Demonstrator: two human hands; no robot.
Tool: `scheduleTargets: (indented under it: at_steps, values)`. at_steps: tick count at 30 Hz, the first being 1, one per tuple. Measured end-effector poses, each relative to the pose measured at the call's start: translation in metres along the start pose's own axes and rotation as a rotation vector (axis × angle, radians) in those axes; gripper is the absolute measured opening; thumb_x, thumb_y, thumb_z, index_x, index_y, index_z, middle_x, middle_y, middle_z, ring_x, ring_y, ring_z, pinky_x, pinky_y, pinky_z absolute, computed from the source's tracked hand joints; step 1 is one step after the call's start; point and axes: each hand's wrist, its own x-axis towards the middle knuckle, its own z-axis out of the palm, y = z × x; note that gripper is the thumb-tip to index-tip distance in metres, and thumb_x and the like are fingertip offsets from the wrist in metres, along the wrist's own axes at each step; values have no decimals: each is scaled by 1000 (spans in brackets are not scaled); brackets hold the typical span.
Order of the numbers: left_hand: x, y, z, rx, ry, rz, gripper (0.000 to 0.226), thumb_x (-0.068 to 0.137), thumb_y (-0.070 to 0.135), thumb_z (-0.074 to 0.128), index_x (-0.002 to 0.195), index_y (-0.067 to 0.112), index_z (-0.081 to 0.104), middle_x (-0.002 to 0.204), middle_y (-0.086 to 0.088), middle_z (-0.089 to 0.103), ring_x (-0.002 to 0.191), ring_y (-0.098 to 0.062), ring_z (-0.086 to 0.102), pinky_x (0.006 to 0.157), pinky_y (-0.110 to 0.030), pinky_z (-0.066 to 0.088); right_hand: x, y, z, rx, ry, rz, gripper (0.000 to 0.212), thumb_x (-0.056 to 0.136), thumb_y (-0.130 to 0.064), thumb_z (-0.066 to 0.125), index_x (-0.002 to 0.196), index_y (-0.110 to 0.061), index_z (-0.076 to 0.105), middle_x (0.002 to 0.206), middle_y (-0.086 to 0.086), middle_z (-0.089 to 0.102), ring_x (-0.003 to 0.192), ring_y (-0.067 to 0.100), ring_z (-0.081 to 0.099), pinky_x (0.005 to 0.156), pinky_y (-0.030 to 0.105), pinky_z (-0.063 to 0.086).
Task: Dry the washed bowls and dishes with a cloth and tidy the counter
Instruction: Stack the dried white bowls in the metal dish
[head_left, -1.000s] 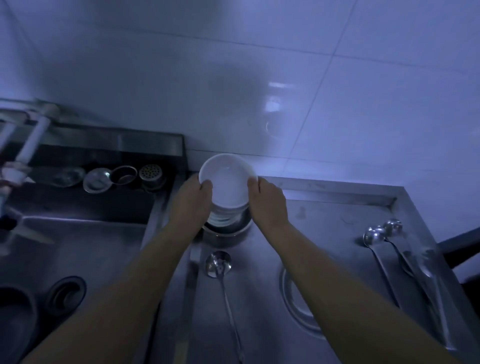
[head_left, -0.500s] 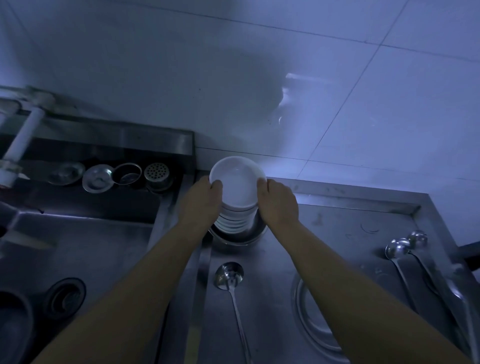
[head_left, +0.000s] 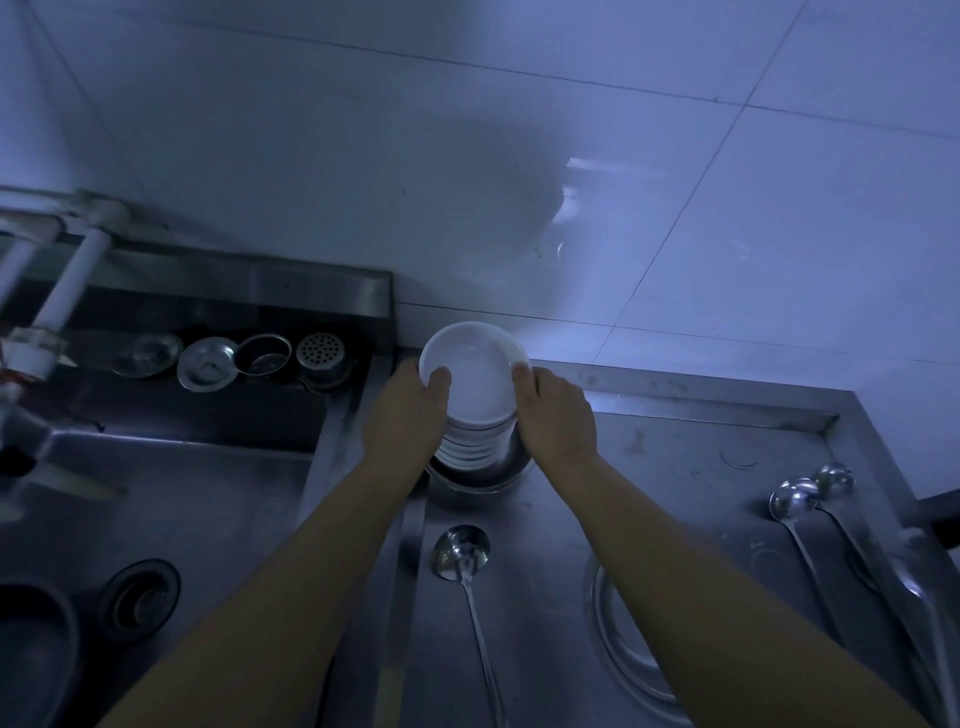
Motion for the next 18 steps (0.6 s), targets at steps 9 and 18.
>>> scheduleTargets:
  at_steps: [9,18]
  values:
    - [-33,9,-19,209,255,273,49,88,32,51,133,13,44,135,-6,50,122,-24,45,91,-38,40,-31,5,-30,18,173,-67,33,97,-36,40,116,-22,62,108,-2,68,99,20,62,75,25,41]
    - [-130,27,23,263,149,580,38,85,18,59,122,10,56,122,-7,60,110,-26,55,80,-35,48,-130,65,-93,-3,221,-75,33,95,-22,54,128,-19,59,119,-2,66,99,16,65,87,32,51]
